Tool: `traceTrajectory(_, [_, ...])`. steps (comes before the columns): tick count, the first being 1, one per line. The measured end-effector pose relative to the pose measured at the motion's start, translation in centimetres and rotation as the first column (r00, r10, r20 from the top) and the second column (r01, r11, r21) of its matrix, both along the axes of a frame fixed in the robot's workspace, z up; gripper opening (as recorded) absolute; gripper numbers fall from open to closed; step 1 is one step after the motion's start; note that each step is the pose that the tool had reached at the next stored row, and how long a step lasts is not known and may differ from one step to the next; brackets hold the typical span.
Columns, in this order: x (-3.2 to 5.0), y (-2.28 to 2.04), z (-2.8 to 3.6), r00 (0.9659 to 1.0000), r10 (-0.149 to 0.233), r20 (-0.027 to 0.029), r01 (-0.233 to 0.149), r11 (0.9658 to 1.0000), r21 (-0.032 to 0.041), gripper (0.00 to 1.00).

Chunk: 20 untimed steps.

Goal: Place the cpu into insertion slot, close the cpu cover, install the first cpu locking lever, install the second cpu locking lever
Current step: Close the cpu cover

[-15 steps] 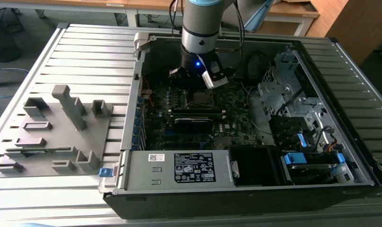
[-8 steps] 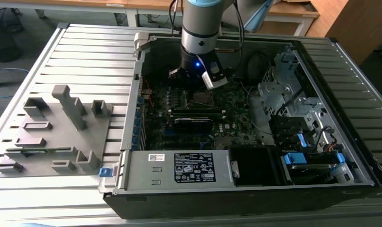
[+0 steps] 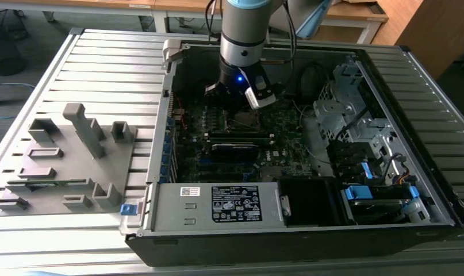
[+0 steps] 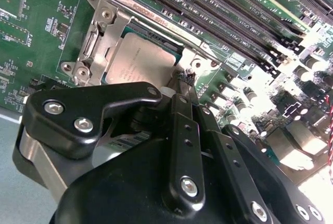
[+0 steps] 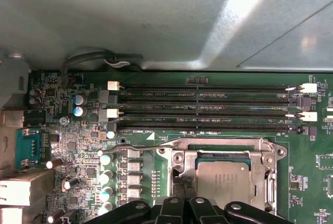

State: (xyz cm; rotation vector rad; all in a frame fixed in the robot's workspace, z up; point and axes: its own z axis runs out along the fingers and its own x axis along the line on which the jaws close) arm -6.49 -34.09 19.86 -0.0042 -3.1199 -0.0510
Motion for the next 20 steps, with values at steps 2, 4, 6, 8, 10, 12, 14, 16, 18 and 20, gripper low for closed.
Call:
traceTrajectory(2, [0.0,0.01,-0.02,1.0,0.0,0.0001,0.0,1.0,0.0002,0.11])
traceTrajectory(4, [0.0,0.01,-0.03,1.0,0.0,0.0003,0.0,1.0,0.0006,0.11])
traceTrajectory(6, [0.0,0.01,-0.04,1.0,0.0,0.0004,0.0,1.0,0.0007,0.11])
traceTrajectory(8, [-0.01,0.01,-0.09,1.0,0.0,0.0003,0.0,1.0,0.0004,0.11])
traceTrajectory(10, [-0.02,0.01,-0.12,1.0,0.0,0.0002,0.0,1.0,0.0002,0.11])
traceTrajectory(12, [-0.02,0.01,-0.13,1.0,0.0,0.0003,0.0,1.0,0.0004,0.11])
traceTrajectory(14, [-0.02,0.01,-0.14,1.0,0.0,0.0004,0.0,1.0,0.0006,0.11])
traceTrajectory(16, [-0.02,0.01,-0.14,1.0,0.0,0.0005,0.0,1.0,0.0007,0.11])
traceTrajectory(18, [-0.02,0.02,-0.1,1.0,0.0,0.0007,0.0,1.0,0.001,0.11])
traceTrajectory(20, [-0.01,0.04,0.04,1.0,0.0,0.0016,0.0,1.0,0.0025,0.11])
